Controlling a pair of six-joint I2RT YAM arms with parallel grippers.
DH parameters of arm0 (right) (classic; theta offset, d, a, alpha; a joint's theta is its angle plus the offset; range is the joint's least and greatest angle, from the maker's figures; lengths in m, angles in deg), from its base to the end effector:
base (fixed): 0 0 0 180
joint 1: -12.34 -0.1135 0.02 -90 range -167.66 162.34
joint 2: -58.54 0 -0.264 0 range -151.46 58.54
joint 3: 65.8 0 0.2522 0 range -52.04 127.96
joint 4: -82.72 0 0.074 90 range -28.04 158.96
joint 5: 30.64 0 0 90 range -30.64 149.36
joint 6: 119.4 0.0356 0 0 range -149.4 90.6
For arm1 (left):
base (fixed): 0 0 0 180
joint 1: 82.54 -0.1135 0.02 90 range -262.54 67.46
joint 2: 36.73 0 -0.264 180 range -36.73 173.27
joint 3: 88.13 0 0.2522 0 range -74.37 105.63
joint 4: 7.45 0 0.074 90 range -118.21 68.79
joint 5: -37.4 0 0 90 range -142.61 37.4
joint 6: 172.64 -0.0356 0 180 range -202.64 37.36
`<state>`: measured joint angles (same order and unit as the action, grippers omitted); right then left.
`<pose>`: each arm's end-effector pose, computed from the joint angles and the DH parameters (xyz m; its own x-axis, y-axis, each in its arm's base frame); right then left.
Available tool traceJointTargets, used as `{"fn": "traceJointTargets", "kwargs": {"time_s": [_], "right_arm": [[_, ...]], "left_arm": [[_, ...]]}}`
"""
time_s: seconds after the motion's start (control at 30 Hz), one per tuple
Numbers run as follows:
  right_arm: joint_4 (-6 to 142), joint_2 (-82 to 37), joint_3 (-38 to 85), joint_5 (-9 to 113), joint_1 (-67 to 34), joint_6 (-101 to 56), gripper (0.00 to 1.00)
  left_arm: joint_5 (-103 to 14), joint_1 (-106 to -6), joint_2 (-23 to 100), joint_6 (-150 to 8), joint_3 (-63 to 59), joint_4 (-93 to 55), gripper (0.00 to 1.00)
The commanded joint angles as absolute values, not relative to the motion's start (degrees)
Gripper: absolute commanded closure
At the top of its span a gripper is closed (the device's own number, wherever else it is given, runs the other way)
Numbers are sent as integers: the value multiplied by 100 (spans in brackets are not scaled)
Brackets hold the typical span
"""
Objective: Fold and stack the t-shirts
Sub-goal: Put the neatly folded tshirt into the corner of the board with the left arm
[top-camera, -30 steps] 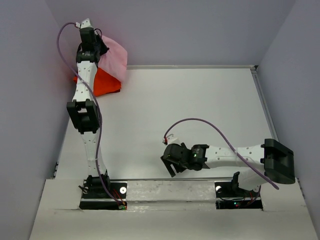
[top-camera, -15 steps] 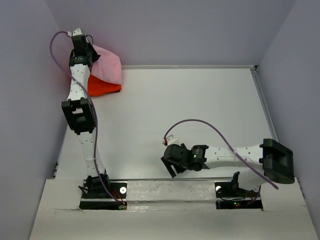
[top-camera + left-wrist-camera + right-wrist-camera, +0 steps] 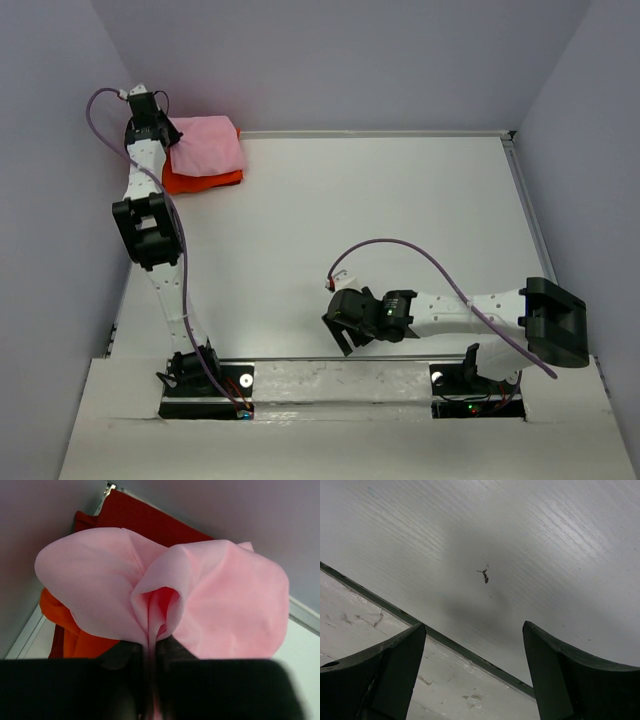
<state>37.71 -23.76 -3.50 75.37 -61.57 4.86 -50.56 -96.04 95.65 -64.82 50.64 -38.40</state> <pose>0.0835 0.2541 0.1908 -0.7094 -0.5068 -0.4899 -0.5952 0.8030 0.0312 0.5334 0.1268 0.2910 -0.3230 -0.3921 -0.8614 -0.3158 0.9026 -0.2924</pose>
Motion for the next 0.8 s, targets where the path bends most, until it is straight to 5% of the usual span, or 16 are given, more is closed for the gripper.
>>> {"fn": "traceJointTargets", "kwargs": {"time_s": [0.0,0.07,0.13,0.77], "right_arm": [[3890,-2364,-370,7694,-6175,470,15],[3872,-2381,-361,7720,-6175,514,13],[3881,-2408,-352,7729,-6175,522,12],[3776,-2618,-159,7896,-6175,619,12]], "left_arm": [[-5137,-9669,9713,-6603,5008,-3782,63],[-5172,-9678,9748,-6595,4938,-3765,33],[-5146,-9678,9766,-6612,4903,-3747,15],[-5416,-9669,8607,-6085,5430,-3423,13]]}}
